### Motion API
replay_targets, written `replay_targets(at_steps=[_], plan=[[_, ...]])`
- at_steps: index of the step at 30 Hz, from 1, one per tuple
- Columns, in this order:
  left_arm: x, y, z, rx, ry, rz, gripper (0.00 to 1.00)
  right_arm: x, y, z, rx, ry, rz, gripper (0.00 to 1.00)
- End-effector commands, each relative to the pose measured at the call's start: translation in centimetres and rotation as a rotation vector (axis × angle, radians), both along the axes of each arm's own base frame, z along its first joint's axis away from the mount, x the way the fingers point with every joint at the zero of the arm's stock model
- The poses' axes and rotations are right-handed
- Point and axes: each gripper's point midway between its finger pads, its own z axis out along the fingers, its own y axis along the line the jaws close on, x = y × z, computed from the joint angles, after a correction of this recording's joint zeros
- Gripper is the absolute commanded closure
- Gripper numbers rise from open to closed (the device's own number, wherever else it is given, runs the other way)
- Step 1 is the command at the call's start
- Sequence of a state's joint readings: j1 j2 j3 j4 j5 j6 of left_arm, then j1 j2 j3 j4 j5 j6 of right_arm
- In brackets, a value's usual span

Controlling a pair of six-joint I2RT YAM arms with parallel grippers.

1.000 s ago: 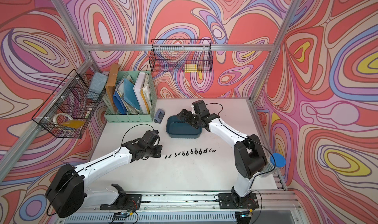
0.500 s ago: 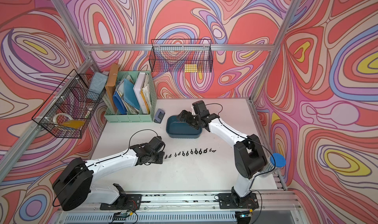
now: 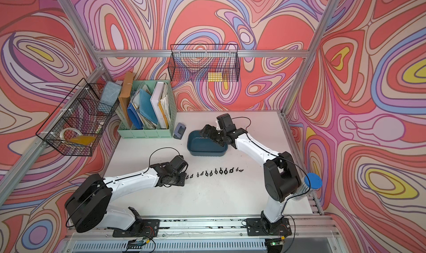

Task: Take out the wing nut from the storage box
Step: Place the wing nut at the center of the board.

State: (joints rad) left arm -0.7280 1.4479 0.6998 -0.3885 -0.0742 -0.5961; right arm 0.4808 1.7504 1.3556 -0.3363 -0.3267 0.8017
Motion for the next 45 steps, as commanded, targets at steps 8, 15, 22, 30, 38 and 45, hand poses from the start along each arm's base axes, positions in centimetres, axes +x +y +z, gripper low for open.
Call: replay_targets(at_steps=[8, 15, 22, 30, 38, 45], plan=[[-0.7, -0.1, -0.5, 0.001, 0.027, -0.005, 0.75, 0.0, -0.6, -0.4, -0.039, 0.006, -0.008, 0.02], [-0.1, 0.3, 1.9, 0.017, -0.017, 0.001, 0.62, 0.4, -1.7, -0.6, -0.132, 0.004, -0.027, 0.02], [2.0, 0.7, 6.2, 0.05, -0.117, -0.004, 0.54, 1.7, -3.9, -2.2, -0.376, -0.017, 0.002, 0.02], [5.1, -0.1, 10.7, -0.008, -0.185, 0.003, 0.23, 3.5, -5.2, -4.7, -0.548, 0.001, 0.083, 0.19], [8.0, 0.0, 14.1, -0.113, -0.227, 0.051, 0.01, 5.1, -7.2, -7.7, -0.672, 0.066, 0.124, 0.53], [9.9, 0.2, 15.5, -0.149, -0.253, 0.071, 0.01, 6.4, -8.1, -9.7, -0.784, 0.097, 0.143, 0.66]])
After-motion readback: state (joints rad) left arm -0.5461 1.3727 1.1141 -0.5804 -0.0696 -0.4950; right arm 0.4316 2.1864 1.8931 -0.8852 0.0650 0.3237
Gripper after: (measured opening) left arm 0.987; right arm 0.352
